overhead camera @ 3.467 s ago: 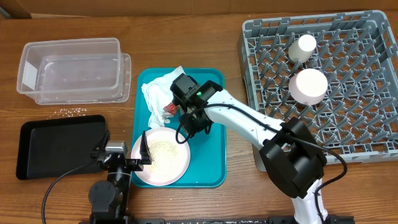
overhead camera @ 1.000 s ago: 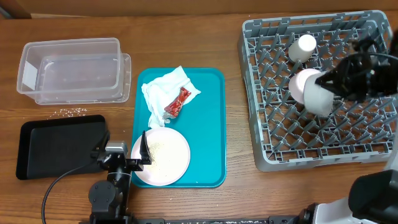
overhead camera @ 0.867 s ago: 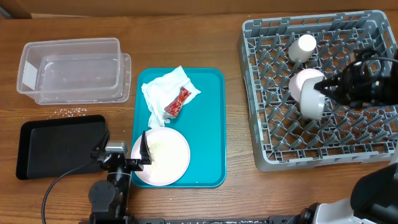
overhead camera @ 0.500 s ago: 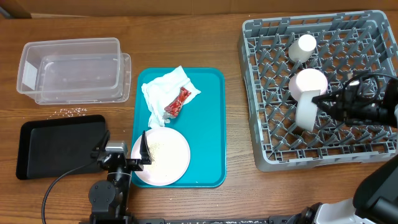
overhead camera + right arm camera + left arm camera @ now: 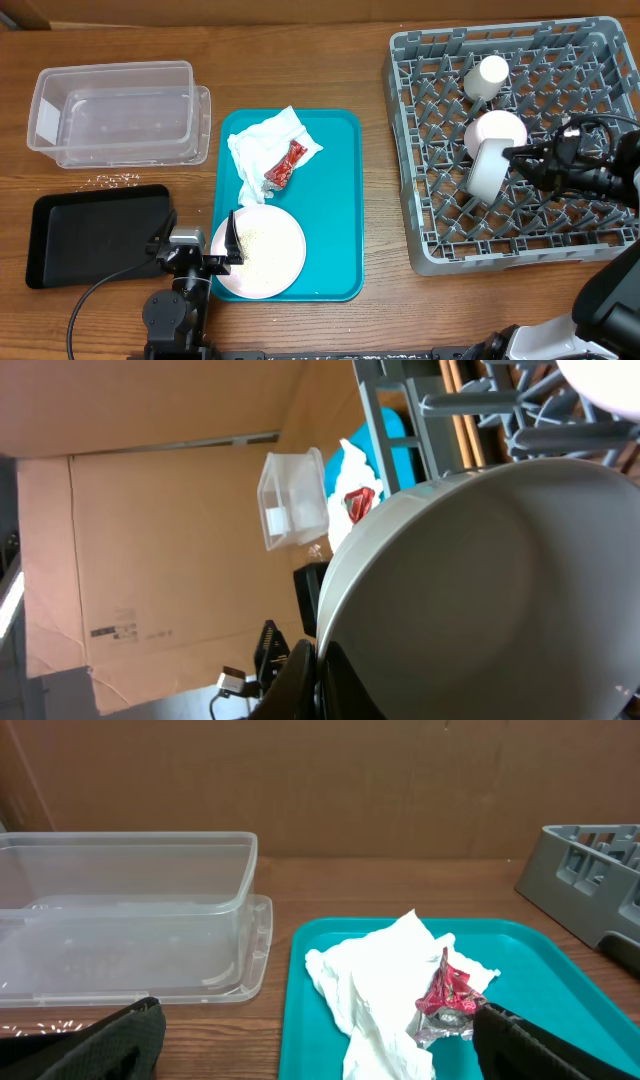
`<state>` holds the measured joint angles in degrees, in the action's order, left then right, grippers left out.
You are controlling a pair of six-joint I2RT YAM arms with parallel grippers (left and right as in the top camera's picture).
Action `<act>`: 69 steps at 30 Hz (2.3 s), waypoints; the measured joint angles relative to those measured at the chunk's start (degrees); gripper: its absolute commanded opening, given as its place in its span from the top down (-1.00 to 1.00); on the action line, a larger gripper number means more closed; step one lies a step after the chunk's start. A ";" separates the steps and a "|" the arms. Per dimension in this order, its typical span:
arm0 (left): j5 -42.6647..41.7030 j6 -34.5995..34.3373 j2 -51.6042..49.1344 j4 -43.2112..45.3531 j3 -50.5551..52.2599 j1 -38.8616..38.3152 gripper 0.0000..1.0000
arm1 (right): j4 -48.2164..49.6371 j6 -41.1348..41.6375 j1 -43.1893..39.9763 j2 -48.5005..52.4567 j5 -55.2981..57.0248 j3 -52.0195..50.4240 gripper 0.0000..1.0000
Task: Sort waste into correct bins and load items into the dishwasher
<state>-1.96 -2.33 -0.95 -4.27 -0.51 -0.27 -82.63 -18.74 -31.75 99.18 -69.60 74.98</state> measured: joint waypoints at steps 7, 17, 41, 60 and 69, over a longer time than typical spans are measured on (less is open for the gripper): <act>0.00 0.00 0.00 0.02 0.00 0.00 -0.99 | 0.07 1.36 -0.33 0.00 5.07 0.00 0.88; 0.00 0.00 0.00 0.02 0.00 0.00 -1.00 | 0.61 7.43 -5.42 0.11 17.46 4.39 0.51; 0.00 0.00 0.00 0.02 0.00 0.00 -0.99 | -8.15 24.52 3.15 -4.74 44.41 15.78 0.63; 0.00 0.00 0.00 0.02 0.00 0.00 -1.00 | 15.87 40.63 52.11 -11.26 49.18 16.04 -0.47; 0.00 0.00 0.00 0.02 0.00 0.00 -1.00 | 27.56 45.20 66.12 -11.26 54.62 16.06 -1.00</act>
<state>-1.96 -2.33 -0.95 -4.25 -0.51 -0.27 -55.07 26.46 34.37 87.92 -14.98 91.05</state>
